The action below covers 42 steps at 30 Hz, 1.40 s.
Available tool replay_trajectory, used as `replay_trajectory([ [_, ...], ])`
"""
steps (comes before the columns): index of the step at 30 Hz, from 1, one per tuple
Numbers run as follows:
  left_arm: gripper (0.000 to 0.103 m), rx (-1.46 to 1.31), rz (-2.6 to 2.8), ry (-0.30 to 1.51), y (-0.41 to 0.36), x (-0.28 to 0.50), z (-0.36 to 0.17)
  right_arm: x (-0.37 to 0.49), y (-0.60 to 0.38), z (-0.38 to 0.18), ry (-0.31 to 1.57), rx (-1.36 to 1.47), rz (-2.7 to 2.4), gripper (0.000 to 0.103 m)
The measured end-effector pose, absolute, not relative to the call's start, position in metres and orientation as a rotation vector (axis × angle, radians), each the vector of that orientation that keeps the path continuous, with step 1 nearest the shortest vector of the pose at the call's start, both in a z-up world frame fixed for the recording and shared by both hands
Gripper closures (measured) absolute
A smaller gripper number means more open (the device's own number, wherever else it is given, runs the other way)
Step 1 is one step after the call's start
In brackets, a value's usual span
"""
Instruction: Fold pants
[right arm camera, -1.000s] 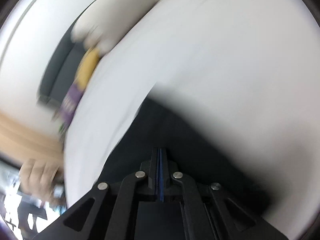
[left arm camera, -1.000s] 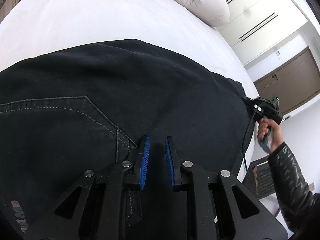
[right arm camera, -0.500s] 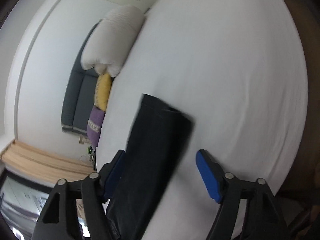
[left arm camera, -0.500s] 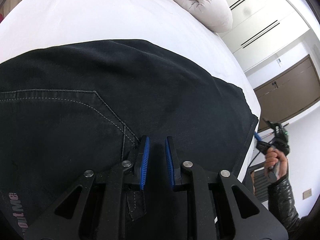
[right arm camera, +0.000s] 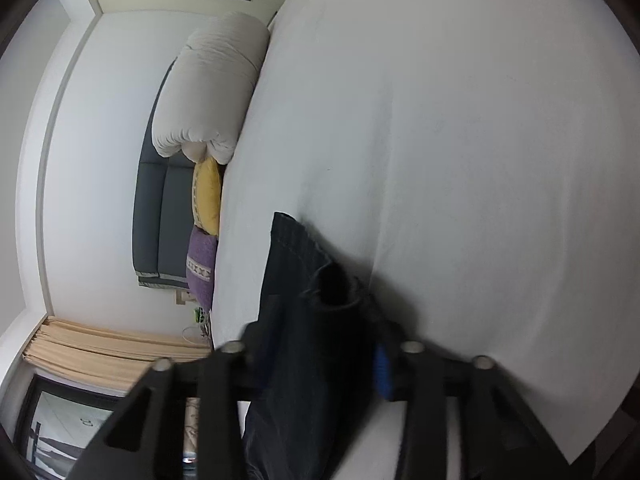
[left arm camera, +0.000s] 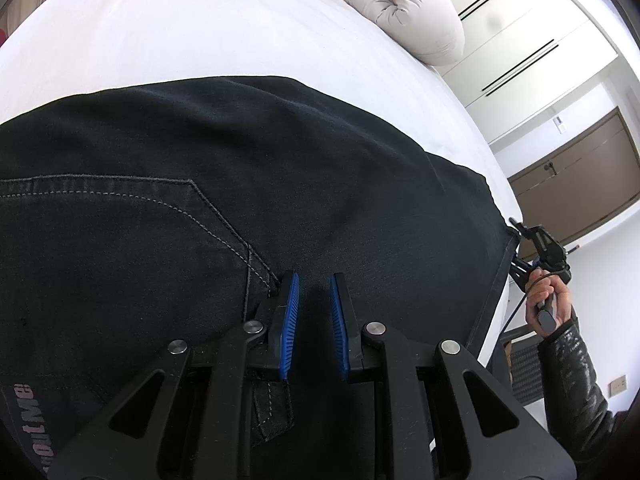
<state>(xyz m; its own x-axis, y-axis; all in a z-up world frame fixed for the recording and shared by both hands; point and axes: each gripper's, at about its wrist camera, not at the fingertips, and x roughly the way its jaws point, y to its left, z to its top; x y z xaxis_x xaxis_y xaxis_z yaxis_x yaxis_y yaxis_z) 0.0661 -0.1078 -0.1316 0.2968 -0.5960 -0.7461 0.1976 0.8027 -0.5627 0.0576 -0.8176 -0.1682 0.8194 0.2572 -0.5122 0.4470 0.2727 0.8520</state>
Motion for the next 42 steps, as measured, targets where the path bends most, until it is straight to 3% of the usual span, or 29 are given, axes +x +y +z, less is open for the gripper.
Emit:
replay_trajectory([
  [3,0.087,-0.408,-0.549,1.158,-0.106,0.067,-0.131,0.059,-0.822,-0.174,0.661,1.328,-0.147,0.09],
  [9,0.087,-0.431,-0.556,1.159,-0.102,0.068,-0.135,0.058,-0.815,-0.161,0.658,1.24,-0.19,0.091],
  [14,0.087,-0.451,-0.56,1.157,-0.097,0.069,-0.137,0.069,-0.777,-0.113,0.68,1.03,-0.176,0.091],
  [19,0.087,-0.499,-0.56,1.153,-0.09,0.069,-0.138,0.091,-0.624,-0.05,0.787,0.482,0.046,0.091],
  [23,0.084,-0.56,-0.553,1.161,-0.083,0.068,-0.137,0.079,-0.493,-0.08,0.912,0.13,0.225,0.091],
  [26,0.06,-0.641,-0.584,1.159,-0.078,0.067,-0.136,0.079,-0.454,-0.126,1.01,0.034,0.221,0.091],
  [28,0.029,-0.679,-0.617,1.139,-0.081,0.065,-0.13,0.073,-0.44,-0.134,0.983,-0.062,0.193,0.091],
  [31,0.009,-0.717,-0.628,1.141,-0.088,0.068,-0.126,0.069,-0.432,-0.128,0.958,-0.127,0.183,0.091],
  [42,0.004,-0.92,-0.659,1.308,-0.103,0.108,-0.145,0.021,-0.38,-0.096,0.794,-0.397,0.183,0.091],
])
